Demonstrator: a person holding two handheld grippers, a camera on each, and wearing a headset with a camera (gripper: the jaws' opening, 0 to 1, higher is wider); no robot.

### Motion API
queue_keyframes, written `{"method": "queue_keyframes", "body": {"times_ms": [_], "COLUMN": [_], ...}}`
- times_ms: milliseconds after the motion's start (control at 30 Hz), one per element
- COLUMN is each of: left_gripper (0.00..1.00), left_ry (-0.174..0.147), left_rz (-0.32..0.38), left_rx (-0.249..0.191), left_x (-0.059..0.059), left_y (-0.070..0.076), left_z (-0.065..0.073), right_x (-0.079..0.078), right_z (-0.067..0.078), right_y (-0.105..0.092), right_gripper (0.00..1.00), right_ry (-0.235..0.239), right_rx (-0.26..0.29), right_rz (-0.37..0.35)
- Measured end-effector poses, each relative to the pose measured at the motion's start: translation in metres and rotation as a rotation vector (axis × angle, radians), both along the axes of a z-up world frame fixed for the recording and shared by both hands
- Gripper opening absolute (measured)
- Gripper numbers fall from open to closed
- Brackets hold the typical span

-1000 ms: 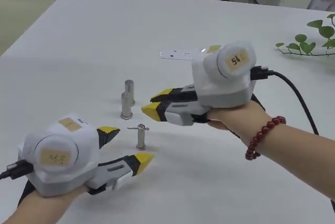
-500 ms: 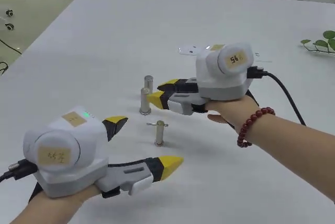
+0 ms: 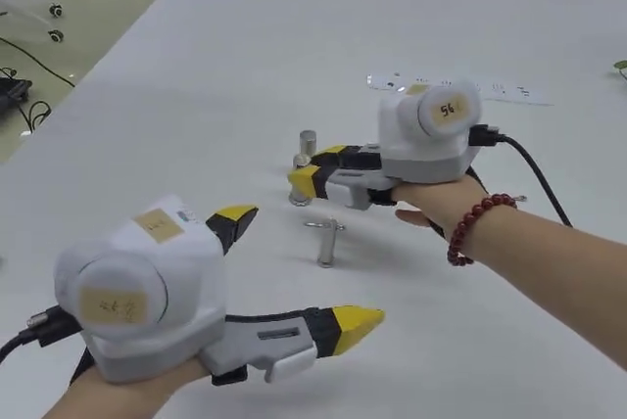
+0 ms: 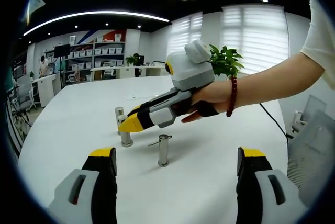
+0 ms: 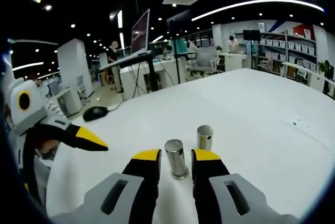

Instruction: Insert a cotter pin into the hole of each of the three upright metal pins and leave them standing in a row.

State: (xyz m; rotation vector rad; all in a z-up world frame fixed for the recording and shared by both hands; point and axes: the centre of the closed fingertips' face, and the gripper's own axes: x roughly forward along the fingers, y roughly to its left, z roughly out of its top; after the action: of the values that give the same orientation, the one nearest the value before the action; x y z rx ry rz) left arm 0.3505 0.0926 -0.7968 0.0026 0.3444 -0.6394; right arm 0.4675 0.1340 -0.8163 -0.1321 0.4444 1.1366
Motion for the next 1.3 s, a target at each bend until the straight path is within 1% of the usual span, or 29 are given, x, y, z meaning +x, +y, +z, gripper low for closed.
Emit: {"method": "queue_keyframes", "body": {"times_ms": [133, 233, 367, 400, 433, 567, 700, 767, 833, 900, 1033, 1100, 1300], "left_gripper": [0.98, 0.99, 0.99, 0.99, 0.99, 0.99, 0.99, 0.99, 0.99, 0.99, 0.99, 0.98, 0.98], "left_ry": [0.006, 0.010, 0.016, 0.016, 0.016, 0.026, 0.032, 0.028, 0.026, 0.023, 0.022, 0.023, 0.014], "left_rz": [0.004, 0.002, 0.006, 0.009, 0.010, 0.010, 0.007, 0.006, 0.009, 0.009, 0.006, 0.003, -0.002], "left_rx": [-0.013, -0.013, -0.025, -0.025, -0.025, -0.022, -0.019, -0.011, -0.015, -0.018, -0.010, -0.008, -0.003], "left_x": [0.000, 0.000, -0.001, -0.002, -0.002, -0.005, -0.005, -0.005, -0.004, -0.003, -0.003, -0.004, -0.003], "left_y": [0.000, -0.001, -0.002, -0.002, -0.001, -0.001, -0.001, -0.001, -0.001, -0.002, -0.002, -0.002, -0.002], "left_z": [0.001, 0.001, 0.002, 0.003, 0.003, 0.002, 0.001, 0.001, 0.002, 0.003, 0.003, 0.003, 0.007], "right_x": [0.001, 0.000, -0.004, -0.004, -0.004, -0.003, -0.001, 0.000, -0.001, 0.001, 0.000, 0.002, -0.006], "right_z": [-0.004, -0.007, -0.009, -0.009, -0.009, -0.009, -0.009, -0.009, -0.009, -0.011, -0.010, -0.011, -0.009], "right_y": [0.003, 0.006, 0.009, 0.010, 0.010, 0.010, 0.009, 0.007, 0.005, 0.002, -0.004, -0.008, -0.023], "right_gripper": [0.24, 0.23, 0.18, 0.17, 0.17, 0.16, 0.15, 0.14, 0.14, 0.14, 0.14, 0.14, 0.14], "right_ry": [-0.010, -0.014, -0.015, -0.004, -0.004, -0.015, -0.024, -0.026, -0.048, -0.054, -0.049, -0.072, -0.068], "right_rx": [-0.003, -0.010, -0.011, 0.000, 0.000, -0.005, -0.015, -0.020, -0.046, -0.056, -0.072, -0.097, -0.104], "right_rz": [0.010, 0.019, 0.029, 0.026, 0.023, 0.028, 0.030, 0.028, 0.040, 0.043, 0.037, 0.045, 0.030]}}
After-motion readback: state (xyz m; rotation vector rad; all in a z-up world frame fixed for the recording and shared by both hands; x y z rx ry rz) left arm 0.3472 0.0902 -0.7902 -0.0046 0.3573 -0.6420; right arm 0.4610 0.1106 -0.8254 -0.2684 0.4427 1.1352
